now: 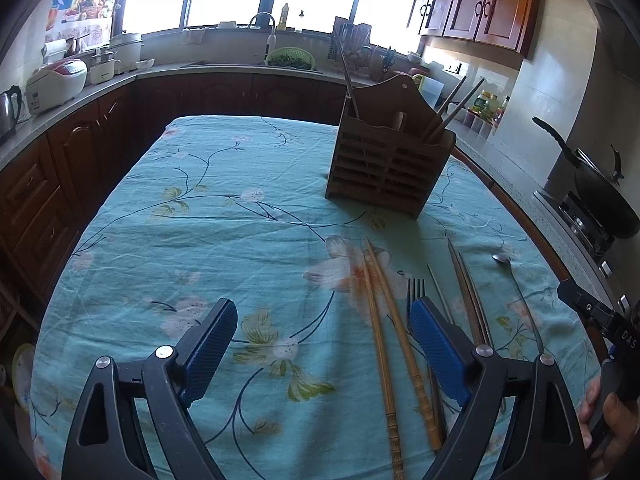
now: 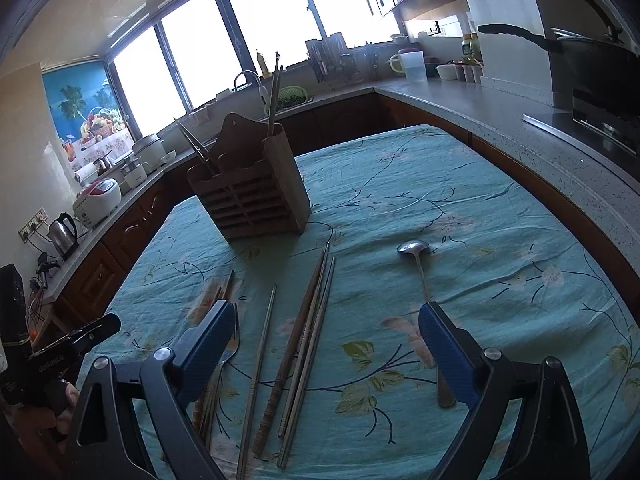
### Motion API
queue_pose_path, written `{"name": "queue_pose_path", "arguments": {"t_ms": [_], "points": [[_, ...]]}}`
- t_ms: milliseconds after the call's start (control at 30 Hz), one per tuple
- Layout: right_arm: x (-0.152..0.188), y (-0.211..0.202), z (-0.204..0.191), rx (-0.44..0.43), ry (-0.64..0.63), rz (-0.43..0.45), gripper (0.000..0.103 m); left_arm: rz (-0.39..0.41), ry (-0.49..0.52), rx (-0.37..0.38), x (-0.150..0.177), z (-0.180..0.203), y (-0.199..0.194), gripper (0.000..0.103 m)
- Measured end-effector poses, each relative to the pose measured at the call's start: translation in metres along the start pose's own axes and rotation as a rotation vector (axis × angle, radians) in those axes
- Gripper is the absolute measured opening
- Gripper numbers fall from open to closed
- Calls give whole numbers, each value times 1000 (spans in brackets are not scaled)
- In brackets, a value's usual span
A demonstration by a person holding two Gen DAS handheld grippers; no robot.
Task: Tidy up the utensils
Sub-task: 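Move both tools back to the utensils and close the left tool on a chopstick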
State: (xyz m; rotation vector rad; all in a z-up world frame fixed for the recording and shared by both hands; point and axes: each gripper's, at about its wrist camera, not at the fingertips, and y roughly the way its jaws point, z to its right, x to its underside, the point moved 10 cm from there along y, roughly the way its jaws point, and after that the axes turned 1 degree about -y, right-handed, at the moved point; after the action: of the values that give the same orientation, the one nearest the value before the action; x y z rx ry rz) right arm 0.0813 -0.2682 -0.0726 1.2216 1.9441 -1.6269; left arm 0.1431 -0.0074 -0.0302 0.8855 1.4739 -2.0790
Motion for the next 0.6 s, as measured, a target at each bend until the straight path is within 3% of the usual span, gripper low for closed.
{"name": "queue_pose_path", "arguments": {"t_ms": [167,367,600], "points": [[-2,10,-1,8,-16,-19,86,-39,13,-9,-1,4,16,88],[-6,29,-3,3,-20,-58,69,-72,47,-11,-7,15,37,85],[-5,64,-5,1,-20,-136,46,-132,86,31,-9,33,71,56]]}}
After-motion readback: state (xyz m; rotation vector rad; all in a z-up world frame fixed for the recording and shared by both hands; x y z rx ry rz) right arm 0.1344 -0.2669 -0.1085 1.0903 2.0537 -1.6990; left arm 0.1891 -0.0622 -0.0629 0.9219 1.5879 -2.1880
